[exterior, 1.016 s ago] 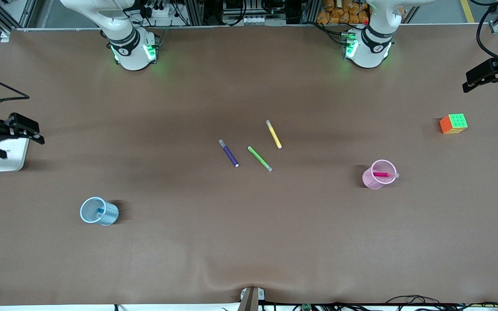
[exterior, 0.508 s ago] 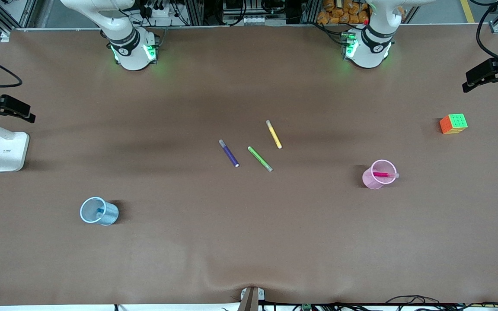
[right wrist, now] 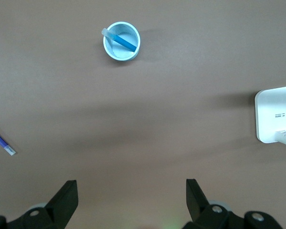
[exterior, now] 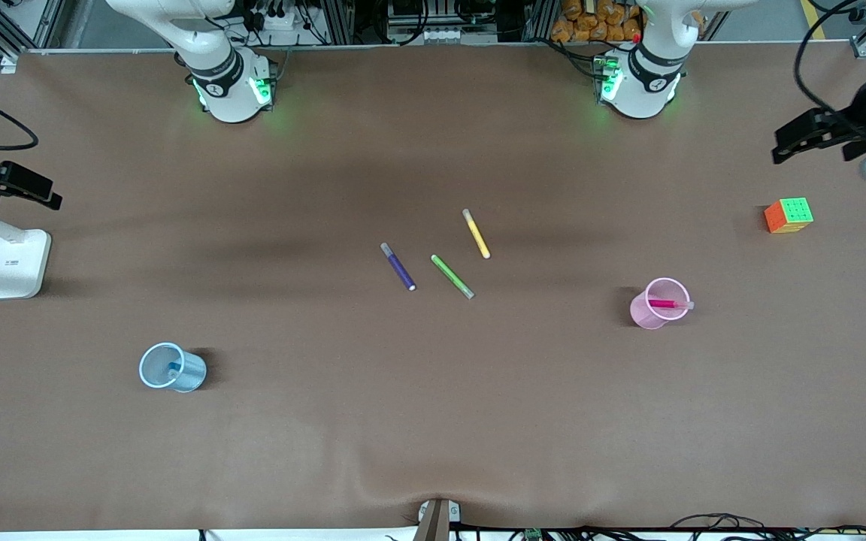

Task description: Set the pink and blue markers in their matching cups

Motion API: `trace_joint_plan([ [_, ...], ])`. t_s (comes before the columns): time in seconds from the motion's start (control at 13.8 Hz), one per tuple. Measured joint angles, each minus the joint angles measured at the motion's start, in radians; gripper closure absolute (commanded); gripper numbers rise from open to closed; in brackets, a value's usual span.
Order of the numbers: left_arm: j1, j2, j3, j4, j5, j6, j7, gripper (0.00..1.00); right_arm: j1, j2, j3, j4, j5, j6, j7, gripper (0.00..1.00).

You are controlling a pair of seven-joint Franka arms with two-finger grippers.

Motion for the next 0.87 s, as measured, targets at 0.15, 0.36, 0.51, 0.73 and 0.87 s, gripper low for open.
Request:
trace_joint_plan([
  [0.15,0.000,-0.002,-0.005,-0.017,0.000,0.026,-0.004,0.00,0.000,-0.002,0.003,0.010,0.000,-0.002,0.000,0.00],
  [0.36,0.001,-0.014,-0.004,-0.041,0.000,0.061,-0.004,0.00,0.000,-0.004,0.007,0.022,0.000,-0.030,0.000,0.00],
  [0.51,0.003,-0.019,0.000,-0.037,0.000,0.069,-0.003,0.00,0.001,-0.005,0.013,0.027,0.000,-0.043,0.000,0.00],
  [0.73,0.003,-0.021,0.001,-0.035,0.000,0.070,0.003,0.00,0.010,-0.005,0.024,0.028,0.000,-0.054,0.001,0.00],
  [0.87,0.003,-0.020,0.000,-0.035,0.000,0.070,0.014,0.00,0.007,-0.007,0.017,0.030,0.000,-0.094,0.003,0.00],
])
